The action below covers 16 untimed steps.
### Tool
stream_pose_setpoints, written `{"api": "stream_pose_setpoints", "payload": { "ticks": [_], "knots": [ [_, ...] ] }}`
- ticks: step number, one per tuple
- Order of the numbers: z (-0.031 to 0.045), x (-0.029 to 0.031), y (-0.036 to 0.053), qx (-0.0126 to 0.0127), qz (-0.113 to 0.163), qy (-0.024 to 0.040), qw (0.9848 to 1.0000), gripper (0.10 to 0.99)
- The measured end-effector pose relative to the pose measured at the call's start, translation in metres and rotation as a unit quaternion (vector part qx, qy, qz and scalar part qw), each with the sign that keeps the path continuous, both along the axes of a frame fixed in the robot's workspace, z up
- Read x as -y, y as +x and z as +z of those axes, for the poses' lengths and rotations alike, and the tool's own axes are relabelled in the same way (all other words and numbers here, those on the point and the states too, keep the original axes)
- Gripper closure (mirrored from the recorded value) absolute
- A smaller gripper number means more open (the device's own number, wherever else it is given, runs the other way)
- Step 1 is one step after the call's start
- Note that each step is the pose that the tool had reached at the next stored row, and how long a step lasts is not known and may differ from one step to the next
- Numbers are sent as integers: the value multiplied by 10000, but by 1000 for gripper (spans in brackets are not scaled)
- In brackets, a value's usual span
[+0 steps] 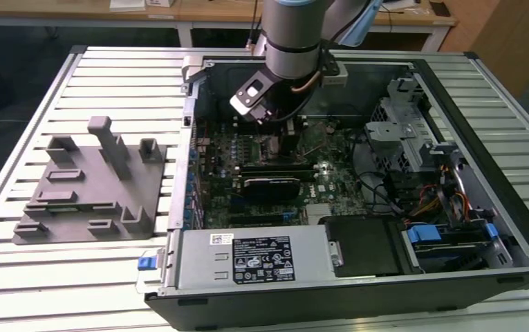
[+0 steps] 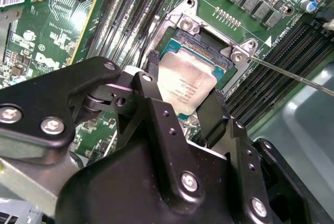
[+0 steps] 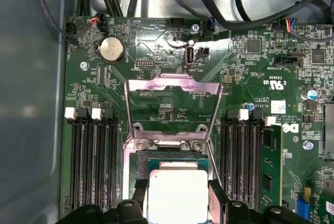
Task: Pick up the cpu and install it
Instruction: 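Place the cpu into insertion slot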
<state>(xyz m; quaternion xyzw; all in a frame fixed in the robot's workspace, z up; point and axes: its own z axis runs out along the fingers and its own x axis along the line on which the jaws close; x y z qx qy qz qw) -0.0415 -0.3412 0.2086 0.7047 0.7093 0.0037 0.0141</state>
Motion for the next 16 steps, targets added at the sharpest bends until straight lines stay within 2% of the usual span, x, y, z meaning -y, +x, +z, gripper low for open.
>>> {"api": "stream_pose_setpoints", "payload": {
  "ticks": [16],
  "knots": [
    [-105,-28,-7,0,-17,0,10000,545]
  ]
}}
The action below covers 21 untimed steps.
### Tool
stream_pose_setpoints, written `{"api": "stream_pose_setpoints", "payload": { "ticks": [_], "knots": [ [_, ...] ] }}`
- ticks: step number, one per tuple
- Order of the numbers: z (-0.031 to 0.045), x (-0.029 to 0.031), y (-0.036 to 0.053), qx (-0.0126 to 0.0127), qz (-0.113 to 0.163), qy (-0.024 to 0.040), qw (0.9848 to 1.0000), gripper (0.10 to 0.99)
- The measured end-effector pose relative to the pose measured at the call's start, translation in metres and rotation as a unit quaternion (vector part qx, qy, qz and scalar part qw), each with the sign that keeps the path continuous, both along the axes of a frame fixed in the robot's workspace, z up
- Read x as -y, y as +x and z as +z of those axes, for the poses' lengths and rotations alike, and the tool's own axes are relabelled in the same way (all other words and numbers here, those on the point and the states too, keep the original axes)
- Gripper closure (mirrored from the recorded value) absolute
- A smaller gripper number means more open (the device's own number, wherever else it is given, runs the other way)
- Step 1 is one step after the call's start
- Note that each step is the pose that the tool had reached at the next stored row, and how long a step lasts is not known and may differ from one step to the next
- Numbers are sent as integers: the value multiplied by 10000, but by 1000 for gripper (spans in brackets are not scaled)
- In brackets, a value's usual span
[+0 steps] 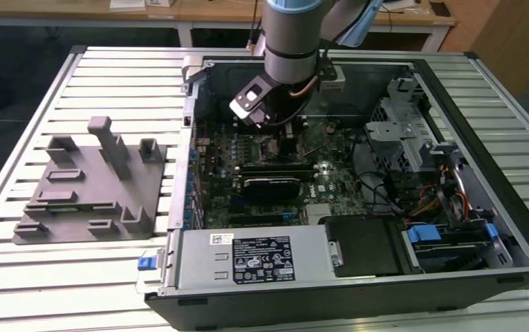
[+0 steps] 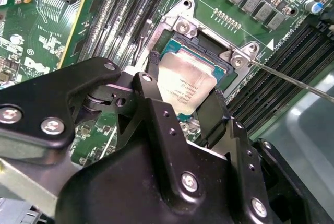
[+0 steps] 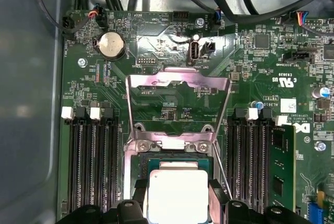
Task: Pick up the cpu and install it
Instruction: 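Place the cpu into insertion slot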
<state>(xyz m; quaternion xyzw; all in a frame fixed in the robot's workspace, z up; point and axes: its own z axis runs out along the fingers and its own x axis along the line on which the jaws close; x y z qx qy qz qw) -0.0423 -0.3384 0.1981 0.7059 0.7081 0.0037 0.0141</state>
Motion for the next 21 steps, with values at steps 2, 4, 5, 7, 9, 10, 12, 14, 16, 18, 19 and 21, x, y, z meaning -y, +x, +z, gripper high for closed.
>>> {"api": "stream_pose_setpoints", "payload": {
  "ticks": [2,4,5,7,9,10,12,14,16,18,19,21],
  "knots": [
    [-8,-1,0,0,-1,0,10000,545],
    [-14,-5,0,0,-1,0,10000,545],
    [-19,-6,0,0,-1,0,10000,545],
    [-29,-8,0,0,0,0,10000,545],
    [-39,-9,0,0,0,0,10000,545],
    [-39,-9,0,0,-1,-1,10000,545],
    [-39,-9,0,0,-1,-1,10000,545],
    [-40,-9,0,0,-1,0,10000,545],
    [-40,-9,0,0,0,0,10000,545],
    [-40,-9,0,0,0,0,10000,545],
    [-40,-9,0,0,0,0,10000,533],
    [-41,-9,0,0,0,0,10000,478]
  ]
}}
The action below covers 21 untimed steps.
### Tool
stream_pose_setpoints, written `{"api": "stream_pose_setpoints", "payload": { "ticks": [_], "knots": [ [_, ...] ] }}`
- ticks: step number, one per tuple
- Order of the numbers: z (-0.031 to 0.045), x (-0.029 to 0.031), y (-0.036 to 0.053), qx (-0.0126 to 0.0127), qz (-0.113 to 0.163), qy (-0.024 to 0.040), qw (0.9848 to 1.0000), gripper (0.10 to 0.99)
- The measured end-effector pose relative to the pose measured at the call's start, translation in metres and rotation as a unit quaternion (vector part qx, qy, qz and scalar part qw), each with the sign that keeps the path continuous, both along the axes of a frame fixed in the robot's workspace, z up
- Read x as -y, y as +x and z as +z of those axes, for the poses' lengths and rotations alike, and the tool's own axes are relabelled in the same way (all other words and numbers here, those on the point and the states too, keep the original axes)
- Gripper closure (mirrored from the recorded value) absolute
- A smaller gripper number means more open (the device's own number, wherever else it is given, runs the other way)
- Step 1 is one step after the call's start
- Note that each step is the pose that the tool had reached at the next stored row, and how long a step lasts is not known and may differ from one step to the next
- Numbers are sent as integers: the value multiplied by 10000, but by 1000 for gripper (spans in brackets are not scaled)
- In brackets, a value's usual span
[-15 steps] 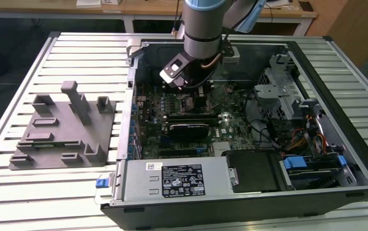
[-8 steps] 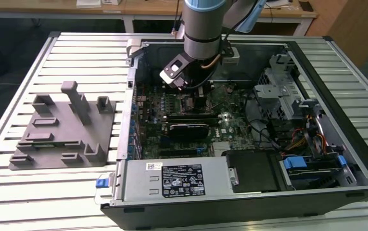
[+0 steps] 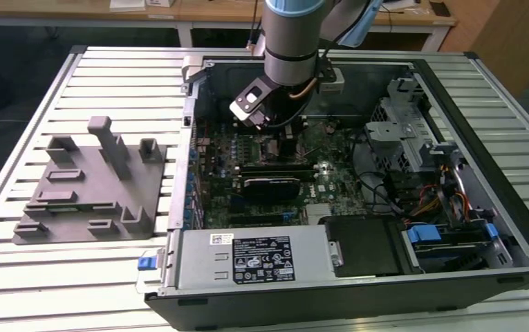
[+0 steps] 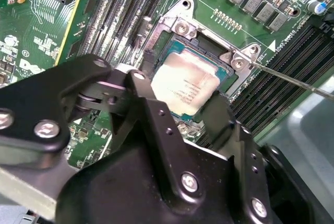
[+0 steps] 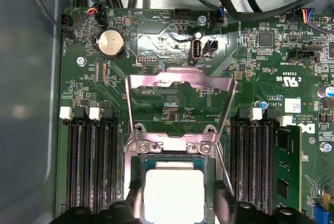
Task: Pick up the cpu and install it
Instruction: 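Place the cpu into insertion slot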
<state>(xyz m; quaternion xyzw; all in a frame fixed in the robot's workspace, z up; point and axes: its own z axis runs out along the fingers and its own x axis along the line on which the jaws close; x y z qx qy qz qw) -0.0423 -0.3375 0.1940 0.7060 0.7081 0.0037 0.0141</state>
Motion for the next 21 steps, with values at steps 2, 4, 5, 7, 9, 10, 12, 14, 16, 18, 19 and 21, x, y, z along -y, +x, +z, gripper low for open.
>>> {"api": "stream_pose_setpoints", "payload": {
  "ticks": [2,4,5,7,9,10,12,14,16,18,19,21],
  "knots": [
    [0,0,0,0,0,0,10000,416],
    [0,0,0,0,0,0,10000,416],
    [0,0,0,0,0,0,10000,416],
    [16,0,0,0,0,0,10000,416],
    [43,0,0,0,0,-1,10000,416],
    [56,0,0,0,0,0,10000,416],
    [84,0,0,0,0,0,10000,416],
    [97,0,0,0,0,-1,10000,416],
    [97,0,0,1,0,1,10000,416],
    [98,0,0,0,0,0,10000,416],
    [98,0,0,0,0,0,10000,416],
    [98,0,0,0,0,-1,10000,416]
  ]
}}
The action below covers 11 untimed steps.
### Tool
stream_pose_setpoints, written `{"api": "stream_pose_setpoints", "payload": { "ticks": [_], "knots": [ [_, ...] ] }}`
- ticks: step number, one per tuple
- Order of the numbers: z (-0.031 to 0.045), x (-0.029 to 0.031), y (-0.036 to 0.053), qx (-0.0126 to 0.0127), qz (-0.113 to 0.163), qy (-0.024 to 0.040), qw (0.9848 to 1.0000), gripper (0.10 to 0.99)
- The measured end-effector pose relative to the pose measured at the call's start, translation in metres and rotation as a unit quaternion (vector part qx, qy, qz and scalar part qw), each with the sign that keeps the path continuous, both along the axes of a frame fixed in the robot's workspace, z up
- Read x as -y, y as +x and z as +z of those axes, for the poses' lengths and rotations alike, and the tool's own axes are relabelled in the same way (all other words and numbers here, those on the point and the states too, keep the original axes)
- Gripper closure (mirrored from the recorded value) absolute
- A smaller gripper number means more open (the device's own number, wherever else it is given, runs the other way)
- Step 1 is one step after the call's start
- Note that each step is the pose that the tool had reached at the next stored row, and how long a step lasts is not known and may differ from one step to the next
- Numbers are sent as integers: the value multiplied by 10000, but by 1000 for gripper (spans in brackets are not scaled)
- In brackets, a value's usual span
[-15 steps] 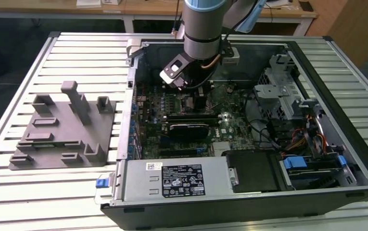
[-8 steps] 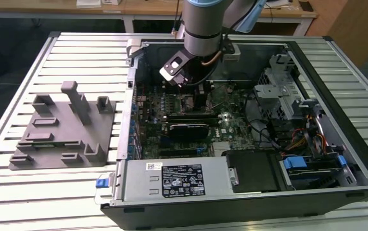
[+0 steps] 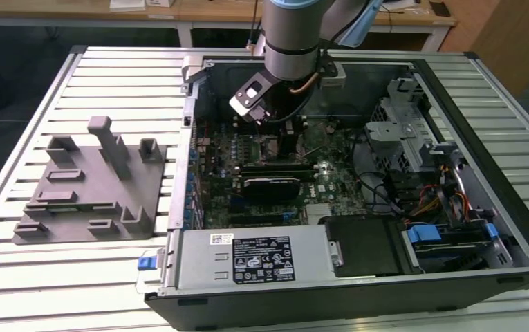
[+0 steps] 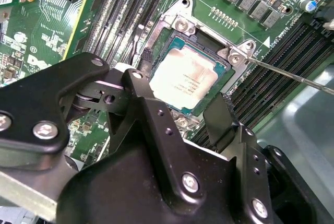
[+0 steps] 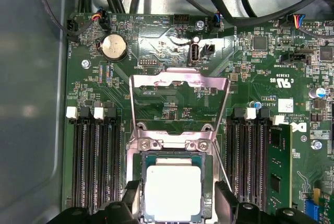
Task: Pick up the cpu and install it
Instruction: 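Place the cpu into insertion slot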
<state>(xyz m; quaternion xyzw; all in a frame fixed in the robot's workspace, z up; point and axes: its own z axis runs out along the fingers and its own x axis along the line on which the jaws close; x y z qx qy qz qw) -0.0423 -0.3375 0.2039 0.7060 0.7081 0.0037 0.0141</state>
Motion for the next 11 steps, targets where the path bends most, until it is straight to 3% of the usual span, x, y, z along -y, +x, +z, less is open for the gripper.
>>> {"api": "stream_pose_setpoints", "payload": {
  "ticks": [2,4,5,7,8,10,11],
  "knots": [
    [0,0,0,0,0,0,10000,427],
    [0,0,0,0,0,0,10000,553],
    [0,0,0,0,0,0,10000,553],
    [1,0,0,0,0,0,10000,667],
    [1,0,0,0,0,0,10000,667],
    [1,0,0,0,0,0,10000,784],
    [1,0,0,0,0,0,10000,784]
  ]
}}
